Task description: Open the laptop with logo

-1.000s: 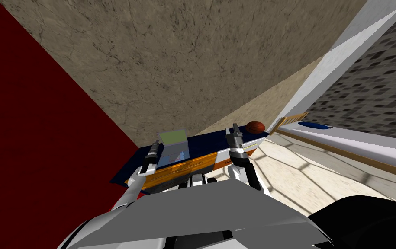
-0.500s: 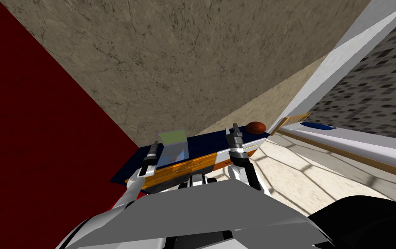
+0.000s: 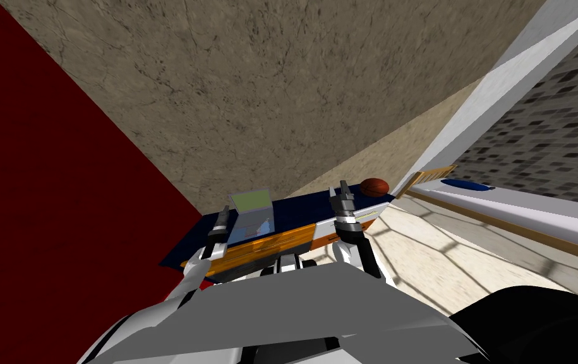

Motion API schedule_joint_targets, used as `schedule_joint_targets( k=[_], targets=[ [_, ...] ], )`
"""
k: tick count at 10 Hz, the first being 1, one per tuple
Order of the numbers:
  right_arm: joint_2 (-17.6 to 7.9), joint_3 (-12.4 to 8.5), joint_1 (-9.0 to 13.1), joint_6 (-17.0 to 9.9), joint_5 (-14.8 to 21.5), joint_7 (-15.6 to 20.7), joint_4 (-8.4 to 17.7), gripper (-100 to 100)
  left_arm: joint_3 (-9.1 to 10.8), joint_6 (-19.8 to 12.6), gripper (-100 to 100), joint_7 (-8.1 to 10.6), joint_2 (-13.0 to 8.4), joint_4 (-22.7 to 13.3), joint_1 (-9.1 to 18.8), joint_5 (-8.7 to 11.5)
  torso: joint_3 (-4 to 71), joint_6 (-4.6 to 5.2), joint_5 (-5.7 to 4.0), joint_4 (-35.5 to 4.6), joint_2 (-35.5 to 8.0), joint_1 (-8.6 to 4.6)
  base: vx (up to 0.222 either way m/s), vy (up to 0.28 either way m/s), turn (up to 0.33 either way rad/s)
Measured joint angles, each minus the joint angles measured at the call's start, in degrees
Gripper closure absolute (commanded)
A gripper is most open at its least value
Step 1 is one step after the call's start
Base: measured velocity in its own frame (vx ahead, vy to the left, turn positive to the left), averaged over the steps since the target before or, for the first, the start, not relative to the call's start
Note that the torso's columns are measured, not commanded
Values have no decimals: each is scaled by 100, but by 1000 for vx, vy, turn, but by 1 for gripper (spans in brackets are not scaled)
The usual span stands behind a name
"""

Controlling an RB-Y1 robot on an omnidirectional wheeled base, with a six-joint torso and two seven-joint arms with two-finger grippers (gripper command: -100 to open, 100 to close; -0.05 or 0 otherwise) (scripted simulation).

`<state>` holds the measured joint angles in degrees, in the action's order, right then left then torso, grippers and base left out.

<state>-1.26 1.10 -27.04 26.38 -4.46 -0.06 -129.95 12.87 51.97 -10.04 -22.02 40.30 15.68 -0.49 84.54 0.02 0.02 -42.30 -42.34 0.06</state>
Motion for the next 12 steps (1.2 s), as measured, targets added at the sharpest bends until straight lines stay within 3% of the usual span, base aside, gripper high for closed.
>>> schedule_joint_targets(
  k=[5,12],
  targets=[
    [0,0,0,0,0,0,0,0,-115,-537,-100,142,-249,84,194,-72,5,-2,-2,3,9,-7,-30,-3,-44],
    [0,0,0,0,0,0,0,0,-327,-1390,-100,372,-653,-84,633,-196,3,-1,-2,2,5,-8,-30,-3,-43]
  ],
)
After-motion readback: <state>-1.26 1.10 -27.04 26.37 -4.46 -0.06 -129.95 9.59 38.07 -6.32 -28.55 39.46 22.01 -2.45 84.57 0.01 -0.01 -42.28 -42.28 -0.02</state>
